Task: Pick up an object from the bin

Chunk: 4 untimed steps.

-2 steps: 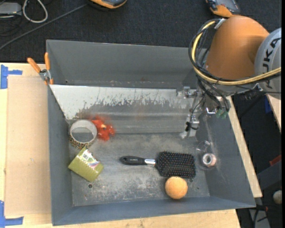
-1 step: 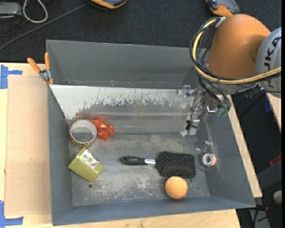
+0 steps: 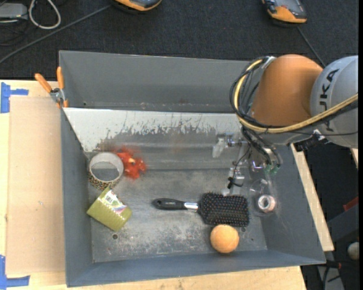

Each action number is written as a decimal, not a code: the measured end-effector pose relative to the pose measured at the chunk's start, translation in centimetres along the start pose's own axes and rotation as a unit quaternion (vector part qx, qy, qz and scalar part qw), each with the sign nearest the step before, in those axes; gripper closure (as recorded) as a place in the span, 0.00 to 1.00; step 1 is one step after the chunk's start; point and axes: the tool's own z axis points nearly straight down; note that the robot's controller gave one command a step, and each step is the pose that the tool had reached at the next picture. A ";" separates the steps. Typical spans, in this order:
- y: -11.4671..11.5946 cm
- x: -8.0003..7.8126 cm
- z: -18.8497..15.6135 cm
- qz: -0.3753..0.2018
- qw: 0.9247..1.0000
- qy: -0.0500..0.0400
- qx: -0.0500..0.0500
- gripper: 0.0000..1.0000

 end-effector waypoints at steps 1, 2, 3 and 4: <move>3.1 1.1 6.1 -0.020 1.000 -0.004 0.001 0.00; 2.5 2.6 9.9 0.041 0.999 0.000 0.000 0.00; 1.7 3.9 10.9 -0.053 0.999 -0.004 -0.003 1.00; 1.7 3.9 10.9 -0.053 0.999 -0.004 -0.003 1.00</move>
Offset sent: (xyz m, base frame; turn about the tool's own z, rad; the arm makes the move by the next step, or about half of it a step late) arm -0.0314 0.0137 -0.1097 0.1268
